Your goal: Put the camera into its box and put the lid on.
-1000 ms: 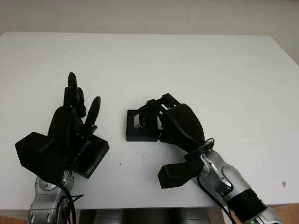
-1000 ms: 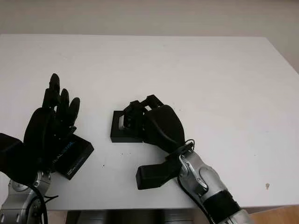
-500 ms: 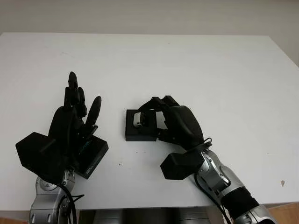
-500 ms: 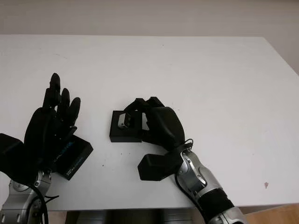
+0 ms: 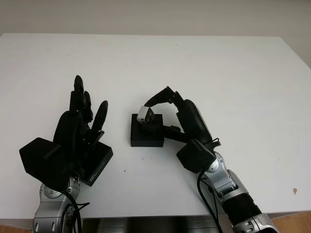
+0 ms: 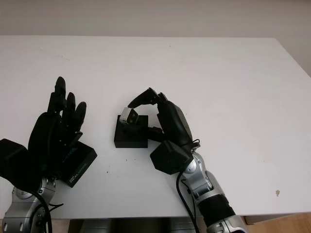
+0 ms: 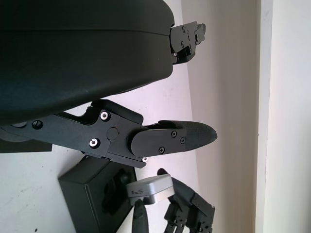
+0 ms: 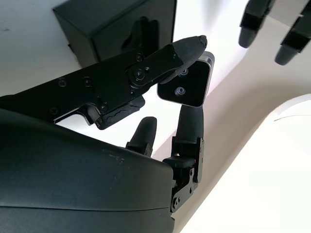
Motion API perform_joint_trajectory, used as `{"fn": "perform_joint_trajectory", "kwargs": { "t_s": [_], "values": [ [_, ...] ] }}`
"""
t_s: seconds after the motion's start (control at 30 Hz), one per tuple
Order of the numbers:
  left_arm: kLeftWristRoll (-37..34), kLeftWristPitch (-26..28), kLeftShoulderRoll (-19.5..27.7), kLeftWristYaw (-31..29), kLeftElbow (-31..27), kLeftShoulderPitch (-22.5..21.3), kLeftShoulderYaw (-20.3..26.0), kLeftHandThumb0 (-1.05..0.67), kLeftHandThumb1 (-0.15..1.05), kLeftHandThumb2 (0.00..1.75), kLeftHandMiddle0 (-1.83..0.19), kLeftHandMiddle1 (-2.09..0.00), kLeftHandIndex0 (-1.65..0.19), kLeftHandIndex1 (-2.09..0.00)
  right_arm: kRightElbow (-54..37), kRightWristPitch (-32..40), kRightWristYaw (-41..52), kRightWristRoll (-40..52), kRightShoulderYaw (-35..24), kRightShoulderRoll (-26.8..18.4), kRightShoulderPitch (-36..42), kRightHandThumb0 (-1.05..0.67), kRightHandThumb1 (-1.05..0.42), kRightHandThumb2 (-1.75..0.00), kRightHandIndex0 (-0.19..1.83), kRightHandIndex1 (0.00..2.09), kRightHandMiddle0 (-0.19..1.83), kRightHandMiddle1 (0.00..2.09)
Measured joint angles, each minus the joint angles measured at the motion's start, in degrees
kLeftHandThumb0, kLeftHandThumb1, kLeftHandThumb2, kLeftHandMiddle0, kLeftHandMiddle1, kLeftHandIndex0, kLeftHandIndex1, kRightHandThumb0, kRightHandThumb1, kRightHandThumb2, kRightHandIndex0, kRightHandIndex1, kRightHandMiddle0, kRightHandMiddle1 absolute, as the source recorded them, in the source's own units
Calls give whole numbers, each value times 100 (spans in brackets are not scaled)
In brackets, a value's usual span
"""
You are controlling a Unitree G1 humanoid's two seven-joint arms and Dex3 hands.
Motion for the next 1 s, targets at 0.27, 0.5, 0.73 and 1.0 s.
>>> {"fn": "perform_joint_trajectory", "kwargs": {
  "t_s": [0.27,0.5,0.73,1.0],
  "values": [
    [-4,-3,-25,-1,2,14,-15,-56,105,44,19,-2,19,0,-306,81,884,431,-163,-151,34,-44,-100,-6,9,103,37,162],
    [9,-9,-88,15,6,52,-46,-57,105,43,19,-2,19,0,-487,850,2107,1079,-457,-479,-286,-48,-98,-5,18,81,44,162],
    [66,-10,-100,26,3,102,-71,-58,105,44,19,-1,19,0,-114,1395,2799,1289,-632,-729,-865,-50,-99,-6,23,66,49,158],
    [73,-10,-133,50,1,159,-86,-57,105,44,19,-2,19,0,265,1440,3281,1450,-679,-816,-1149,-52,-99,-5,25,57,53,161]
  ]
}}
